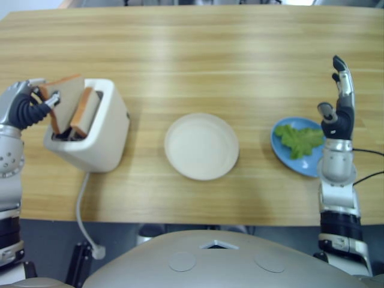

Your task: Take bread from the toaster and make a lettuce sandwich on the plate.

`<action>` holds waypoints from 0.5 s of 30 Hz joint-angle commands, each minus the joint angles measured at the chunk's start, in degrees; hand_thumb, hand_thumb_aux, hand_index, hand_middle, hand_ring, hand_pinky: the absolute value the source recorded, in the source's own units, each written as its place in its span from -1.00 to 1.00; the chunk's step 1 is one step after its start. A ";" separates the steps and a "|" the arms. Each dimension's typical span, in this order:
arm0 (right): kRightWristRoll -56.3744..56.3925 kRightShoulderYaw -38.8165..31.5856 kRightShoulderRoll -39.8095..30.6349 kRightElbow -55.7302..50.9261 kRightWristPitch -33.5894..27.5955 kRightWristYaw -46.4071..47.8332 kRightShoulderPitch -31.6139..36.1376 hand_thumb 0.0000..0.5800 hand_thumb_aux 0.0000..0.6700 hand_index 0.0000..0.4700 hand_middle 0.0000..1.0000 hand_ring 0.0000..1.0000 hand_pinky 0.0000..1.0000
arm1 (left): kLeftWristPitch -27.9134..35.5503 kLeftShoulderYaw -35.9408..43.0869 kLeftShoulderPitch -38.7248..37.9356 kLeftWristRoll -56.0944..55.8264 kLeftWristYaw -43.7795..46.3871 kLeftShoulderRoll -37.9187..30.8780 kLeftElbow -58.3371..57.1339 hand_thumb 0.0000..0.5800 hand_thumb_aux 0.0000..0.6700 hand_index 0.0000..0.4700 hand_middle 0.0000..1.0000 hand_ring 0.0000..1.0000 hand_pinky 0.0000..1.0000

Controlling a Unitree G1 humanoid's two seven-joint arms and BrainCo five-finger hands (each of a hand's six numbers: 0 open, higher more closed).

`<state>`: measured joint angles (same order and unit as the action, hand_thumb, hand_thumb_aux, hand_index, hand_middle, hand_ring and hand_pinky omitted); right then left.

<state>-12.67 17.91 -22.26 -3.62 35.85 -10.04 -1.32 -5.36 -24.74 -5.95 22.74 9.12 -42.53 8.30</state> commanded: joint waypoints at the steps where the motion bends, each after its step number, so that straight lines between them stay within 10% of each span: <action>1: -0.29 0.35 -0.15 0.76 0.05 0.16 -0.31 -1.00 -1.00 -1.00 -1.00 -1.00 -1.00 | -0.64 1.38 0.59 0.98 -1.15 -0.12 -1.32 1.00 1.00 0.96 1.00 1.00 1.00; 15: -0.87 -0.22 0.19 0.73 0.20 0.11 -0.10 -1.00 -1.00 -1.00 -1.00 -1.00 -1.00 | -3.25 0.58 5.81 2.65 -10.56 0.63 -1.87 1.00 1.00 0.96 1.00 1.00 1.00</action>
<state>-13.19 17.88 -22.25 -3.61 35.95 -10.05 -1.34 -8.27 -23.92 -0.86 24.74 -0.32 -42.16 6.44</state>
